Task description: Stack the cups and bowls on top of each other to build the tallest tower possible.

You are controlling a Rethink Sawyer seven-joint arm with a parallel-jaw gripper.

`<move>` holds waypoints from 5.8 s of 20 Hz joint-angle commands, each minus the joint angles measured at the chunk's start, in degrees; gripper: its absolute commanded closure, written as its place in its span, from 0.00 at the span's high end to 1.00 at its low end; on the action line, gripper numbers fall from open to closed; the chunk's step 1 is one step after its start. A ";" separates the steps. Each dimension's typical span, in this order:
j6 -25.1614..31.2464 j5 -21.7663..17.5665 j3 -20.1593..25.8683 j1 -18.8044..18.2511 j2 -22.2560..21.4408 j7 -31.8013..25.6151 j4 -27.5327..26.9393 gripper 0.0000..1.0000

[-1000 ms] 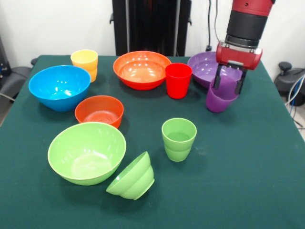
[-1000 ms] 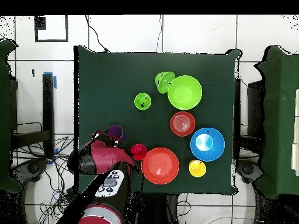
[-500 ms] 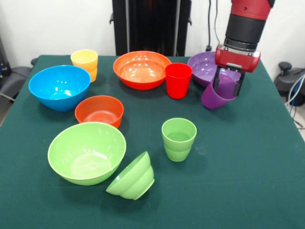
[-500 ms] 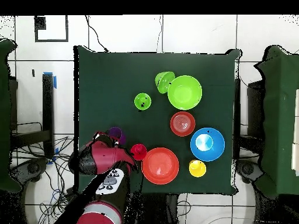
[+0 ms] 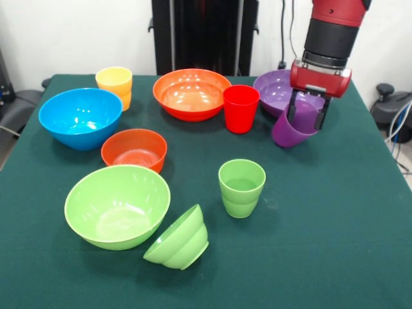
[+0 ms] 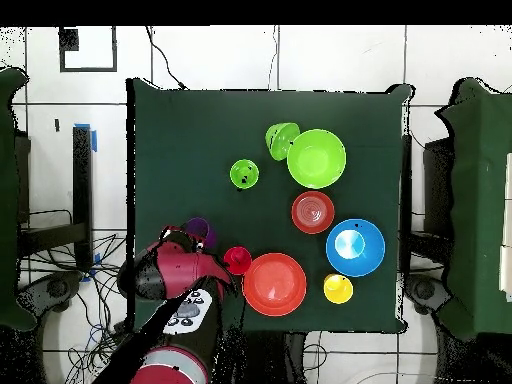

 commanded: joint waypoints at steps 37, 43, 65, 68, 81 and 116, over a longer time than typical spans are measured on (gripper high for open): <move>8.30 -2.04 5.16 -1.31 -3.66 4.38 2.77 1.00; 6.53 -2.75 5.60 -1.46 -3.08 4.54 4.03 1.00; 4.10 -2.93 7.10 -2.24 -1.65 4.99 6.63 1.00; 3.18 -2.71 7.76 -2.68 -1.22 5.48 6.88 1.00; -2.70 -2.36 10.37 -4.10 1.71 7.30 6.73 1.00; 11.37 -5.87 8.47 -7.20 -7.85 -0.72 5.99 0.00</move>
